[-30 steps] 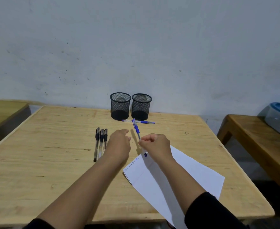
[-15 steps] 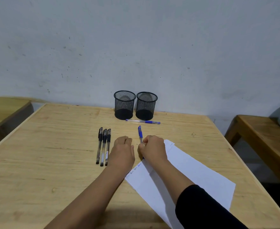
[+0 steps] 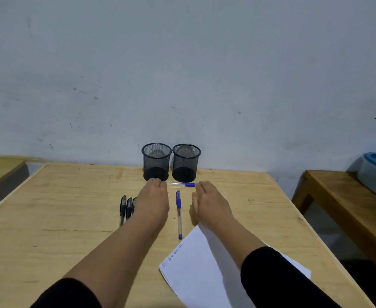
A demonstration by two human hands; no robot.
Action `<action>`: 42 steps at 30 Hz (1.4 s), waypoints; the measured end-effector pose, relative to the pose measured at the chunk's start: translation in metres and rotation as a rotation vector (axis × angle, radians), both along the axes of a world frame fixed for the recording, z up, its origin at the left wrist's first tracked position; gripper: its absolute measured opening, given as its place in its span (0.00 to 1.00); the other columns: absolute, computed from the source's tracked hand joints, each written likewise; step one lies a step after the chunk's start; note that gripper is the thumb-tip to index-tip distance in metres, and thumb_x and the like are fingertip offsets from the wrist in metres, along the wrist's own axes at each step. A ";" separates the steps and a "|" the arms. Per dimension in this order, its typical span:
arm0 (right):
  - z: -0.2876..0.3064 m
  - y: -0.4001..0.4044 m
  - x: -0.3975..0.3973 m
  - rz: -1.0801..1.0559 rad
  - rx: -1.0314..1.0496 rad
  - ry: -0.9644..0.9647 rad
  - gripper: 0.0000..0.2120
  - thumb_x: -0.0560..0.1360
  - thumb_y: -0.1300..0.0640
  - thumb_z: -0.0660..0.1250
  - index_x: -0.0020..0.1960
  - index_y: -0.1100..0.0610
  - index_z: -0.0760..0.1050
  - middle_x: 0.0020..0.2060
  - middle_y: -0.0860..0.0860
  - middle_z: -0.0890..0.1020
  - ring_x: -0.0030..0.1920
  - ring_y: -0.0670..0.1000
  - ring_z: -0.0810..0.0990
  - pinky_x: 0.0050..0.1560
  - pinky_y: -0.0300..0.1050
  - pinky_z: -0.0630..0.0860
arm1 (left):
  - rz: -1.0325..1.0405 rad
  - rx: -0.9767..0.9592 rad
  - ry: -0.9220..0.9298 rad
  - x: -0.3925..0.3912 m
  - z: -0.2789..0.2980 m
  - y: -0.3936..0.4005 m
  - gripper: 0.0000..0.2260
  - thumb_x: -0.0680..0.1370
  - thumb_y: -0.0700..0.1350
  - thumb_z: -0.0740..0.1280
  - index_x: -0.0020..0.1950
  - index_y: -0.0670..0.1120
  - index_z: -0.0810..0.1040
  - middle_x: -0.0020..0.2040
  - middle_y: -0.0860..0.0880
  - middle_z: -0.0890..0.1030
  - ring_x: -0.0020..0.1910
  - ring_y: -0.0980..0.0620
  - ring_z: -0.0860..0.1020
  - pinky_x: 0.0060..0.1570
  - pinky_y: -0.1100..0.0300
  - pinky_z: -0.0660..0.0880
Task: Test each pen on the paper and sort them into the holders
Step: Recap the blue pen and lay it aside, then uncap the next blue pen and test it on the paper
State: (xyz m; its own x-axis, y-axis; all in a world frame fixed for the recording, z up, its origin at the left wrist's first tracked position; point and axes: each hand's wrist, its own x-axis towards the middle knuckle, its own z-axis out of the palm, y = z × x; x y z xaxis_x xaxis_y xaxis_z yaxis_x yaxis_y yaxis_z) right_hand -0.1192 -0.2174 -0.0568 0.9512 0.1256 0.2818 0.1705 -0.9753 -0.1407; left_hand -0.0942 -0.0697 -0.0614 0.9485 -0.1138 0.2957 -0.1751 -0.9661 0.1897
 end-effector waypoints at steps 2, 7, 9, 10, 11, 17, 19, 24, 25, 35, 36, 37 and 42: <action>-0.003 -0.002 0.010 0.022 -0.069 0.011 0.21 0.81 0.54 0.49 0.69 0.62 0.65 0.66 0.55 0.71 0.68 0.53 0.65 0.69 0.44 0.63 | -0.010 0.015 -0.009 0.010 -0.001 -0.003 0.17 0.77 0.42 0.62 0.65 0.45 0.68 0.63 0.46 0.72 0.61 0.50 0.70 0.60 0.59 0.71; -0.013 -0.004 0.036 0.022 -0.085 -0.089 0.19 0.77 0.55 0.60 0.64 0.64 0.72 0.58 0.57 0.77 0.60 0.54 0.76 0.61 0.45 0.72 | -0.059 0.012 0.016 0.038 -0.011 -0.010 0.18 0.76 0.40 0.63 0.66 0.44 0.68 0.64 0.46 0.72 0.63 0.50 0.70 0.60 0.61 0.71; -0.019 -0.006 0.047 0.019 -0.029 -0.079 0.18 0.75 0.56 0.64 0.62 0.64 0.74 0.56 0.56 0.79 0.58 0.54 0.79 0.57 0.43 0.75 | -0.091 0.017 0.030 0.048 -0.017 -0.011 0.20 0.75 0.38 0.63 0.67 0.45 0.67 0.66 0.47 0.70 0.65 0.50 0.69 0.60 0.61 0.71; -0.021 -0.008 0.051 0.020 -0.010 -0.089 0.17 0.72 0.56 0.68 0.58 0.63 0.77 0.52 0.55 0.81 0.53 0.53 0.81 0.52 0.41 0.78 | -0.107 0.025 0.044 0.051 -0.020 -0.012 0.21 0.75 0.37 0.64 0.67 0.45 0.67 0.66 0.47 0.70 0.65 0.51 0.69 0.59 0.61 0.71; -0.025 -0.010 0.055 0.017 -0.023 -0.120 0.15 0.70 0.56 0.71 0.54 0.62 0.79 0.48 0.54 0.82 0.48 0.52 0.82 0.46 0.40 0.79 | -0.119 0.036 0.052 0.053 -0.023 -0.012 0.21 0.74 0.36 0.64 0.67 0.45 0.67 0.66 0.47 0.71 0.65 0.50 0.69 0.57 0.61 0.72; -0.033 -0.019 0.072 -0.001 0.027 0.026 0.14 0.79 0.59 0.57 0.63 0.58 0.71 0.59 0.54 0.74 0.58 0.53 0.74 0.48 0.42 0.72 | -0.152 0.038 -0.014 0.065 -0.031 -0.006 0.19 0.72 0.34 0.66 0.62 0.46 0.71 0.59 0.47 0.75 0.58 0.49 0.72 0.49 0.60 0.74; -0.033 -0.020 0.075 -0.011 0.066 0.029 0.12 0.78 0.61 0.58 0.60 0.59 0.73 0.57 0.54 0.74 0.56 0.54 0.74 0.47 0.44 0.72 | -0.150 0.020 -0.026 0.065 -0.031 -0.006 0.17 0.72 0.34 0.65 0.60 0.46 0.72 0.57 0.46 0.75 0.56 0.49 0.72 0.47 0.60 0.73; -0.025 -0.020 0.070 0.002 0.111 0.109 0.09 0.76 0.62 0.60 0.56 0.60 0.73 0.55 0.55 0.74 0.55 0.54 0.73 0.51 0.45 0.73 | -0.116 -0.039 0.003 0.056 -0.027 -0.006 0.14 0.73 0.35 0.65 0.56 0.46 0.72 0.54 0.46 0.75 0.51 0.50 0.72 0.46 0.60 0.72; -0.022 -0.020 0.066 0.002 0.111 0.131 0.09 0.76 0.62 0.60 0.55 0.60 0.72 0.55 0.55 0.74 0.55 0.54 0.73 0.51 0.45 0.73 | -0.119 -0.051 0.015 0.053 -0.025 -0.006 0.13 0.73 0.35 0.64 0.55 0.46 0.72 0.53 0.47 0.76 0.50 0.50 0.72 0.46 0.60 0.72; 0.037 -0.009 0.022 -0.046 0.850 -0.001 0.05 0.75 0.58 0.66 0.49 0.57 0.77 0.40 0.48 0.78 0.42 0.48 0.74 0.42 0.39 0.71 | -0.152 -0.286 -0.181 0.018 0.021 0.012 0.17 0.66 0.28 0.63 0.49 0.45 0.72 0.46 0.50 0.71 0.44 0.51 0.67 0.40 0.60 0.63; 0.042 -0.007 0.017 -0.077 1.052 0.001 0.05 0.74 0.57 0.68 0.49 0.57 0.77 0.38 0.48 0.78 0.41 0.48 0.75 0.44 0.40 0.73 | -0.148 -0.332 -0.182 0.016 0.026 0.011 0.15 0.68 0.28 0.62 0.49 0.44 0.73 0.45 0.49 0.71 0.44 0.51 0.66 0.39 0.60 0.61; 0.047 -0.004 0.011 -0.088 1.257 0.028 0.05 0.74 0.58 0.69 0.49 0.57 0.77 0.38 0.49 0.79 0.41 0.49 0.76 0.47 0.42 0.75 | -0.147 -0.388 -0.184 0.012 0.032 0.009 0.12 0.71 0.30 0.61 0.49 0.44 0.74 0.44 0.49 0.72 0.43 0.51 0.66 0.39 0.61 0.60; 0.059 0.010 -0.017 0.022 1.570 0.052 0.02 0.74 0.62 0.67 0.47 0.57 0.78 0.38 0.50 0.81 0.41 0.45 0.79 0.44 0.38 0.77 | -0.248 -0.707 -0.090 -0.021 0.050 -0.010 0.06 0.76 0.36 0.62 0.43 0.45 0.75 0.39 0.50 0.78 0.37 0.57 0.73 0.36 0.72 0.67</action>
State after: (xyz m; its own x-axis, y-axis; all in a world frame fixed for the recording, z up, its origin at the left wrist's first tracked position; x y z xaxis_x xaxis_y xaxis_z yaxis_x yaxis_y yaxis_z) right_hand -0.1363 -0.2077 0.0018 0.9657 -0.2363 0.1074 0.1449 0.1473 -0.9784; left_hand -0.1156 -0.0792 -0.0114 0.8886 -0.0751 0.4526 -0.4155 -0.5502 0.7243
